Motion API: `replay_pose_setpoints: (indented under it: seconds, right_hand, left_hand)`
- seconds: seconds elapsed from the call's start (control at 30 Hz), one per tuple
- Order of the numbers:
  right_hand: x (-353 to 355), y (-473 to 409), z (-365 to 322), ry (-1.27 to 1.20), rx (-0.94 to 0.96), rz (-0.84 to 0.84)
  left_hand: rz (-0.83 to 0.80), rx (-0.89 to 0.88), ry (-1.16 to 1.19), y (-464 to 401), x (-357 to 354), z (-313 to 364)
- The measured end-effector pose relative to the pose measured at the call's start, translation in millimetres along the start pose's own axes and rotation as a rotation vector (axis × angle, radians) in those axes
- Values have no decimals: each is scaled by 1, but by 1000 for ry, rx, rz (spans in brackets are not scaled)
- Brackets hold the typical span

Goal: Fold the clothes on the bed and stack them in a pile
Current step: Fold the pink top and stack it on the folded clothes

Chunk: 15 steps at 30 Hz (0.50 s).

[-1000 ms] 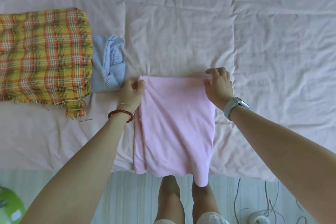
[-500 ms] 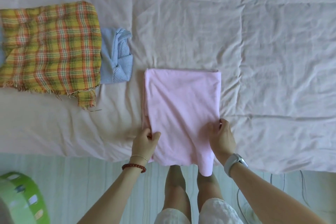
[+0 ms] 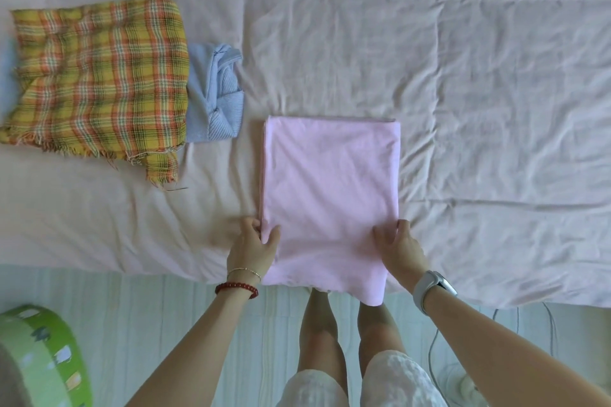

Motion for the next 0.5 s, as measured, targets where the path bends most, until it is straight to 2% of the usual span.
replay_pose_setpoints:
  seconds: [0.1, 0.2, 0.27, 0.37, 0.5]
  right_hand:
    - [-6, 4, 17, -103, -17, -153]
    - [-11, 7, 36, -18, -43, -209]
    - [-4, 6, 41, 82, -50, -100]
    - [20, 1, 29, -4, 1, 149]
    - [60, -28, -25, -134, 206, 243]
  left_hand:
    - [-83, 37, -69, 3, -7, -3]
    - [25, 67, -186, 13, -4, -10]
    - [92, 55, -195, 19, -1, -6]
    - [197, -56, -120, 13, 10, 18]
    - [158, -269, -69, -28, 26, 81]
Point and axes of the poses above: each hand's wrist, its own y-axis away from the middle knuckle, its own x-axis out of the back of the hand, z = x × y, the point moved 4 cm from there along -y, towards the middle knuckle, and after that the axes turned 6 degrees about -z, right-handed, at the moved point
